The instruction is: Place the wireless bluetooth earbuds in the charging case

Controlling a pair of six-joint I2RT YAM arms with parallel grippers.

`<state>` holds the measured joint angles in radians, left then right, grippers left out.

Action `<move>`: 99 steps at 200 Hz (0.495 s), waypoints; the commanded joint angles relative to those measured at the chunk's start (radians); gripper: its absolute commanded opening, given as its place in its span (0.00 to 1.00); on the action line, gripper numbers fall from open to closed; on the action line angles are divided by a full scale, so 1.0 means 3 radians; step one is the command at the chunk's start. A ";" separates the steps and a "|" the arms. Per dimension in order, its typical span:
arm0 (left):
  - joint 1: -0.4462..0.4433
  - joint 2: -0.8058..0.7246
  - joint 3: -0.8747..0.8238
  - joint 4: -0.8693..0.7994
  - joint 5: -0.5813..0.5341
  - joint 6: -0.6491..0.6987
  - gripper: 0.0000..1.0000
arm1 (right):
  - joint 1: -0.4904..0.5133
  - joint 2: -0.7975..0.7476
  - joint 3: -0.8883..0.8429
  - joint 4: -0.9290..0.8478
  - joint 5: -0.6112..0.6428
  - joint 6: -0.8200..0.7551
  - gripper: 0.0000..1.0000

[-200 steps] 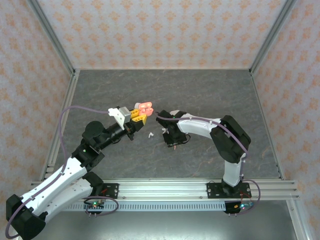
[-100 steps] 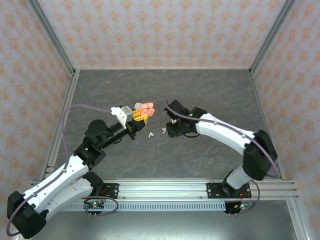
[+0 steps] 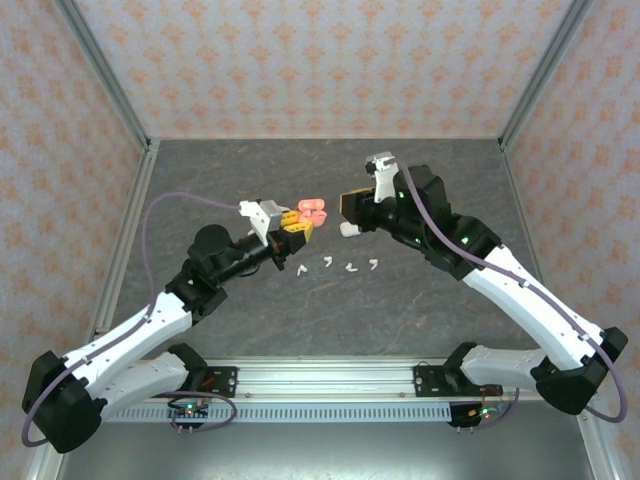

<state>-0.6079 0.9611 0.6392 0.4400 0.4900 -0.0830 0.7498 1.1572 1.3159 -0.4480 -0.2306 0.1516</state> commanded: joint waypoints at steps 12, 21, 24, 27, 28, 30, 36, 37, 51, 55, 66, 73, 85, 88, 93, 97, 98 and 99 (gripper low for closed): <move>-0.0060 0.0071 0.0163 0.0315 0.0070 -0.0077 0.00 | 0.0011 -0.0008 -0.0003 0.0449 -0.0251 -0.0028 0.25; -0.0070 0.0083 0.0170 0.0318 0.0065 -0.0081 0.00 | 0.0020 0.0000 -0.0027 0.0485 -0.0259 -0.0023 0.25; -0.0074 0.0083 0.0174 0.0318 0.0064 -0.0081 0.00 | 0.0021 0.0001 -0.0029 0.0498 -0.0255 -0.0016 0.25; -0.0075 0.0088 0.0175 0.0318 0.0062 -0.0079 0.00 | 0.0022 0.0004 -0.0035 0.0505 -0.0254 -0.0011 0.25; -0.0075 0.0091 0.0175 0.0320 0.0060 -0.0080 0.00 | 0.0022 0.0009 -0.0038 0.0508 -0.0254 -0.0010 0.25; -0.0077 0.0094 0.0176 0.0318 0.0061 -0.0077 0.00 | 0.0025 0.0012 -0.0042 0.0513 -0.0254 -0.0010 0.25; -0.0085 0.0099 0.0180 0.0318 0.0059 -0.0081 0.00 | 0.0030 0.0019 -0.0050 0.0529 -0.0259 -0.0007 0.25; -0.0085 0.0099 0.0180 0.0318 0.0059 -0.0079 0.00 | 0.0031 0.0021 -0.0050 0.0531 -0.0259 -0.0006 0.25; -0.0091 0.0111 0.0184 0.0318 0.0059 -0.0080 0.00 | 0.0049 0.0056 -0.0052 0.0542 -0.0278 -0.0003 0.25; -0.0092 0.0110 0.0181 0.0319 0.0059 -0.0080 0.00 | 0.0057 0.0065 -0.0046 0.0547 -0.0283 -0.0002 0.25; -0.0096 0.0112 0.0191 0.0323 0.0055 -0.0081 0.00 | 0.0072 0.0070 -0.0042 0.0546 -0.0283 0.0001 0.25; -0.0100 0.0115 0.0190 0.0326 0.0054 -0.0081 0.00 | 0.0087 0.0072 -0.0038 0.0540 -0.0283 -0.0008 0.25; -0.0101 0.0115 0.0192 0.0331 0.0054 -0.0080 0.00 | 0.0103 0.0169 -0.0037 0.0524 -0.0280 -0.0013 0.25; -0.0105 0.0115 0.0195 0.0330 0.0055 -0.0077 0.00 | 0.0108 0.0179 -0.0033 0.0518 -0.0278 -0.0017 0.25; -0.0106 0.0115 0.0196 0.0333 0.0050 -0.0075 0.00 | 0.0117 0.0193 -0.0030 0.0500 -0.0275 -0.0024 0.25; -0.0106 0.0115 0.0192 0.0329 0.0049 -0.0076 0.00 | 0.0121 0.0201 -0.0025 0.0493 -0.0270 -0.0030 0.25; -0.0106 0.0115 0.0192 0.0329 0.0049 -0.0074 0.00 | 0.0122 0.0202 -0.0025 0.0492 -0.0270 -0.0030 0.25; -0.0106 0.0115 0.0191 0.0331 0.0049 -0.0075 0.00 | 0.0126 0.0202 -0.0027 0.0489 -0.0267 -0.0030 0.25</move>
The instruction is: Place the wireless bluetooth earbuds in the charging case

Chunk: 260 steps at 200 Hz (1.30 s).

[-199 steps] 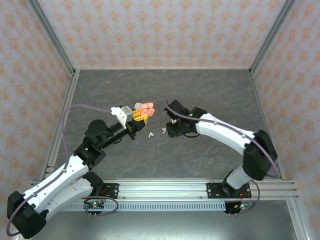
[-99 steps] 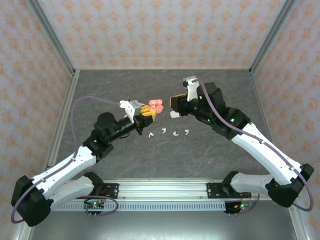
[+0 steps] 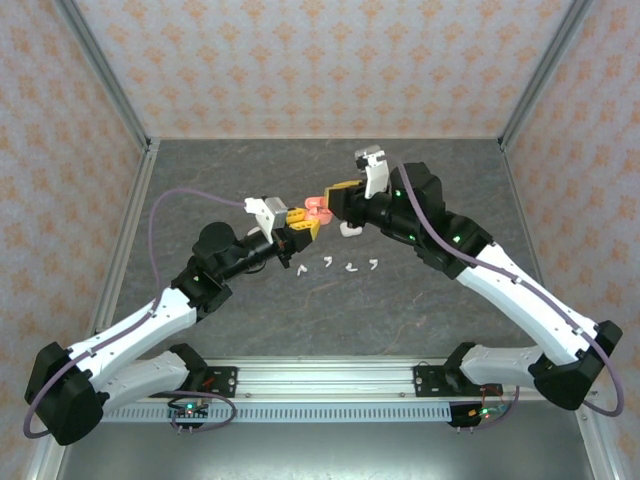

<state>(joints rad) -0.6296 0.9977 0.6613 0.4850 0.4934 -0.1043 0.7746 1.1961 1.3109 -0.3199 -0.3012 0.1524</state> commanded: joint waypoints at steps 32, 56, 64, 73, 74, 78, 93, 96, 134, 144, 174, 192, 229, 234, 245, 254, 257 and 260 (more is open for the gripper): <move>-0.0035 -0.0007 0.0117 0.0165 0.0022 0.0003 0.00 | 0.0072 0.0079 -0.0034 -0.0029 0.0050 -0.0071 0.25; -0.0039 -0.0007 0.0114 0.0163 0.0018 0.0010 0.00 | 0.0082 0.0065 -0.0045 -0.0098 0.0111 -0.0099 0.25; -0.0039 -0.0007 0.0110 0.0160 0.0013 0.0007 0.00 | 0.0087 0.0053 -0.0044 -0.0113 0.0126 -0.0107 0.25; -0.0041 -0.0007 0.0112 0.0162 0.0012 0.0005 0.00 | 0.0092 0.0048 -0.0053 -0.0129 0.0137 -0.0114 0.25; -0.0040 -0.0007 0.0109 0.0162 0.0012 0.0005 0.00 | 0.0092 0.0048 -0.0054 -0.0130 0.0138 -0.0117 0.25; -0.0039 -0.0007 0.0112 0.0156 0.0007 0.0005 0.00 | 0.0095 0.0043 -0.0054 -0.0137 0.0148 -0.0122 0.25; -0.0039 -0.0008 0.0109 0.0143 0.0003 0.0014 0.00 | 0.0097 0.0018 -0.0068 -0.0158 0.0179 -0.0139 0.25; -0.0039 -0.0007 0.0110 0.0142 0.0004 0.0008 0.00 | 0.0097 0.0009 -0.0074 -0.0167 0.0192 -0.0144 0.25; -0.0039 -0.0007 0.0110 0.0132 -0.0004 0.0015 0.00 | 0.0097 -0.0024 -0.0121 -0.0197 0.0234 -0.0161 0.25; -0.0038 -0.0002 0.0111 0.0137 -0.0007 0.0012 0.00 | 0.0098 -0.0024 -0.0127 -0.0213 0.0237 -0.0155 0.25; -0.0039 0.0002 0.0117 0.0150 -0.0009 0.0006 0.00 | 0.0097 -0.0021 -0.0156 -0.0219 0.0174 -0.0122 0.25; -0.0039 -0.0002 0.0116 0.0155 -0.0012 0.0006 0.00 | 0.0097 -0.0024 -0.0180 -0.0201 0.0098 -0.0069 0.25; -0.0039 -0.0006 0.0098 0.0212 -0.0029 -0.0020 0.00 | 0.0097 -0.0024 -0.0233 -0.0162 -0.0030 0.0066 0.26; -0.0039 -0.0007 0.0097 0.0223 -0.0039 -0.0025 0.00 | 0.0097 -0.0024 -0.0238 -0.0166 -0.0043 0.0078 0.26; -0.0039 -0.0007 0.0090 0.0240 -0.0049 -0.0031 0.00 | 0.0097 -0.0023 -0.0238 -0.0179 -0.0059 0.0101 0.26; -0.0039 -0.0009 0.0090 0.0253 -0.0054 -0.0035 0.00 | 0.0097 -0.0024 -0.0239 -0.0183 -0.0064 0.0123 0.27; -0.0039 -0.0008 0.0085 0.0262 -0.0057 -0.0039 0.00 | 0.0097 -0.0024 -0.0238 -0.0185 -0.0065 0.0126 0.27; -0.0039 -0.0007 0.0086 0.0265 -0.0057 -0.0043 0.00 | 0.0097 -0.0023 -0.0238 -0.0190 -0.0069 0.0130 0.27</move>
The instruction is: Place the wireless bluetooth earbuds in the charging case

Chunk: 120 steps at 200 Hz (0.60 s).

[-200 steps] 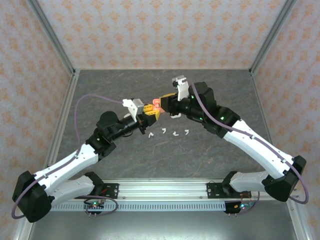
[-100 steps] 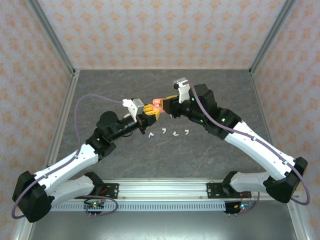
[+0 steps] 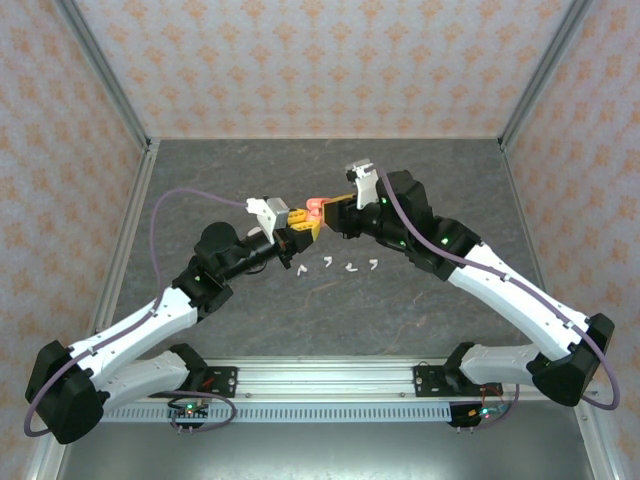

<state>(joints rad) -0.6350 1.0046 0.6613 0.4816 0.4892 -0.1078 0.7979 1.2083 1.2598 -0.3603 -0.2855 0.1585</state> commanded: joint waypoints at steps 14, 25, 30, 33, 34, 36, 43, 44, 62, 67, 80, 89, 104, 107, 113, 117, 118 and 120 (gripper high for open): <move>-0.0021 -0.0030 0.0080 0.0305 -0.0044 -0.0038 0.00 | 0.0020 -0.0064 -0.0054 -0.0067 -0.0141 0.0131 0.28; -0.0021 -0.0023 0.0081 0.0309 -0.0041 -0.0037 0.00 | 0.0020 -0.0130 -0.0045 -0.0071 -0.0160 0.0147 0.29; -0.0021 -0.0025 0.0081 0.0317 -0.0037 -0.0044 0.00 | 0.0020 -0.0154 -0.0042 -0.0066 -0.0162 0.0151 0.30; -0.0021 -0.0025 0.0081 0.0313 -0.0040 -0.0042 0.00 | 0.0020 -0.0161 -0.0042 -0.0066 -0.0161 0.0154 0.30; -0.0021 -0.0025 0.0081 0.0315 -0.0040 -0.0041 0.00 | 0.0020 -0.0162 -0.0040 -0.0064 -0.0162 0.0153 0.31; -0.0021 -0.0025 0.0081 0.0317 -0.0037 -0.0040 0.00 | 0.0020 -0.0162 -0.0034 -0.0063 -0.0163 0.0155 0.31; -0.0021 -0.0025 0.0077 0.0323 -0.0035 -0.0048 0.00 | 0.0020 -0.0169 -0.0019 -0.0070 -0.0155 0.0160 0.33; -0.0021 -0.0025 0.0076 0.0320 -0.0035 -0.0049 0.00 | 0.0020 -0.0168 -0.0016 -0.0071 -0.0154 0.0161 0.33; -0.0021 -0.0034 0.0066 0.0323 -0.0024 -0.0049 0.00 | 0.0005 -0.0186 0.0042 -0.0088 -0.0119 0.0154 0.38; -0.0021 -0.0035 0.0066 0.0325 -0.0023 -0.0050 0.00 | 0.0001 -0.0192 0.0061 -0.0096 -0.0113 0.0152 0.41; -0.0021 -0.0047 0.0061 0.0333 -0.0020 -0.0054 0.00 | -0.0030 -0.0213 0.0113 -0.0104 -0.0129 0.0164 0.46; -0.0021 -0.0046 0.0061 0.0338 -0.0010 -0.0055 0.00 | -0.0062 -0.0230 0.0145 -0.0095 -0.0164 0.0182 0.51; -0.0021 -0.0050 0.0061 0.0337 0.0008 -0.0060 0.00 | -0.0138 -0.0260 0.0185 -0.0073 -0.0299 0.0218 0.59; -0.0021 -0.0051 0.0061 0.0338 0.0010 -0.0058 0.00 | -0.0154 -0.0266 0.0195 -0.0065 -0.0330 0.0226 0.60; -0.0022 -0.0051 0.0061 0.0340 0.0019 -0.0062 0.00 | -0.0189 -0.0278 0.0211 -0.0060 -0.0380 0.0240 0.63; -0.0021 -0.0051 0.0060 0.0340 0.0023 -0.0061 0.00 | -0.0214 -0.0287 0.0212 -0.0058 -0.0426 0.0253 0.65; -0.0023 -0.0051 0.0061 0.0339 0.0022 -0.0066 0.00 | -0.0222 -0.0288 0.0213 -0.0055 -0.0435 0.0256 0.65; -0.0021 -0.0051 0.0061 0.0339 0.0024 -0.0069 0.00 | -0.0235 -0.0293 0.0213 -0.0049 -0.0457 0.0258 0.66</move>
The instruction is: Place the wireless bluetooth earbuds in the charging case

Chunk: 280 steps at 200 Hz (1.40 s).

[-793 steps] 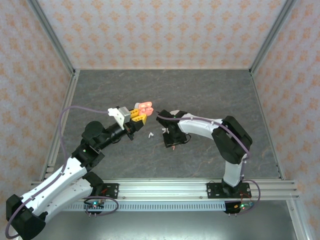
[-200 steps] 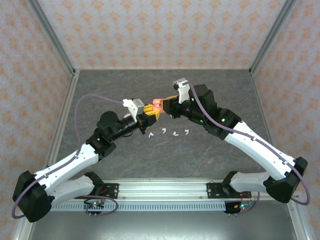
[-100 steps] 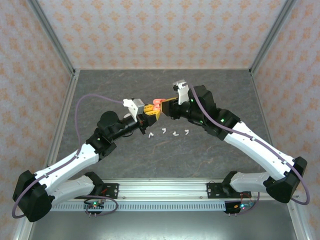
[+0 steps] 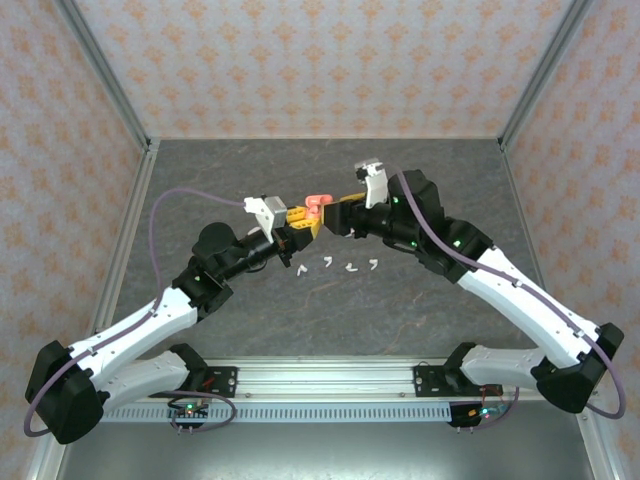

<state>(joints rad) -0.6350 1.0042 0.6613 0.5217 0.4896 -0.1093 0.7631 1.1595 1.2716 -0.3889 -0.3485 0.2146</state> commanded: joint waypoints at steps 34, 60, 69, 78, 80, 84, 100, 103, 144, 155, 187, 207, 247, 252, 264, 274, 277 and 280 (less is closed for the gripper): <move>-0.0026 -0.0060 0.0055 0.0249 0.0062 -0.0084 0.00 | -0.0325 -0.0126 0.0110 0.0152 -0.0692 0.0236 0.85; -0.0026 -0.0060 0.0061 0.0284 0.0104 -0.0102 0.00 | -0.0370 -0.0022 0.0061 0.0226 -0.1020 0.0339 0.97; -0.0026 -0.0062 0.0066 0.0280 0.0117 -0.0108 0.00 | -0.0371 0.0013 0.0051 0.0266 -0.1120 0.0366 0.99; -0.0026 -0.0060 0.0066 0.0277 0.0124 -0.0106 0.00 | -0.0367 0.0050 0.0054 0.0312 -0.1217 0.0405 1.00; -0.0028 -0.0060 0.0066 0.0276 0.0125 -0.0107 0.00 | -0.0370 0.0059 0.0049 0.0319 -0.1239 0.0408 1.00; -0.0026 -0.0060 0.0066 0.0281 0.0125 -0.0107 0.00 | -0.0371 0.0062 0.0055 0.0337 -0.1279 0.0414 1.00; -0.0025 -0.0054 0.0071 0.0275 0.0124 -0.0111 0.00 | -0.0367 0.0139 0.0060 0.0414 -0.1413 0.0451 1.00; -0.0026 -0.0052 0.0071 0.0271 0.0125 -0.0109 0.00 | -0.0370 0.0150 0.0061 0.0427 -0.1432 0.0460 1.00; -0.0052 -0.0023 0.0125 0.0177 0.0127 -0.0073 0.00 | -0.0368 0.0187 0.0060 0.0651 -0.1622 0.0468 1.00; -0.0057 -0.0014 0.0133 0.0158 0.0128 -0.0067 0.00 | -0.0369 0.0181 0.0065 0.0697 -0.1649 0.0459 1.00; -0.0065 -0.0013 0.0152 0.0099 0.0098 -0.0030 0.00 | -0.0370 0.0101 0.0053 0.0696 -0.1636 0.0310 0.97; -0.0068 -0.0006 0.0151 0.0077 0.0085 -0.0019 0.00 | -0.0370 -0.0016 0.0012 0.0669 -0.1617 0.0254 0.97; -0.0067 0.0022 0.0168 0.0041 0.0071 -0.0009 0.00 | -0.0370 -0.0129 -0.0098 0.0567 -0.1532 0.0200 0.97; -0.0068 0.0022 0.0168 0.0046 0.0071 -0.0009 0.00 | -0.0370 -0.0141 -0.0111 0.0560 -0.1511 0.0200 0.97; -0.0067 0.0026 0.0168 0.0051 0.0071 -0.0013 0.00 | -0.0369 -0.0153 -0.0123 0.0499 -0.1435 0.0182 0.97; -0.0067 0.0027 0.0171 0.0053 0.0071 -0.0017 0.00 | -0.0370 -0.0148 -0.0106 0.0407 -0.1348 0.0151 0.98; -0.0067 0.0027 0.0173 0.0052 0.0066 -0.0016 0.00 | -0.0368 -0.0143 -0.0092 0.0366 -0.1309 0.0137 0.98; -0.0067 0.0027 0.0172 0.0046 0.0067 -0.0016 0.00 | -0.0368 -0.0139 -0.0080 0.0320 -0.1267 0.0114 0.98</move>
<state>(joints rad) -0.6548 1.0065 0.6823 0.5343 0.5163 -0.1303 0.6518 1.1336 1.2469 -0.2474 -0.7856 0.2905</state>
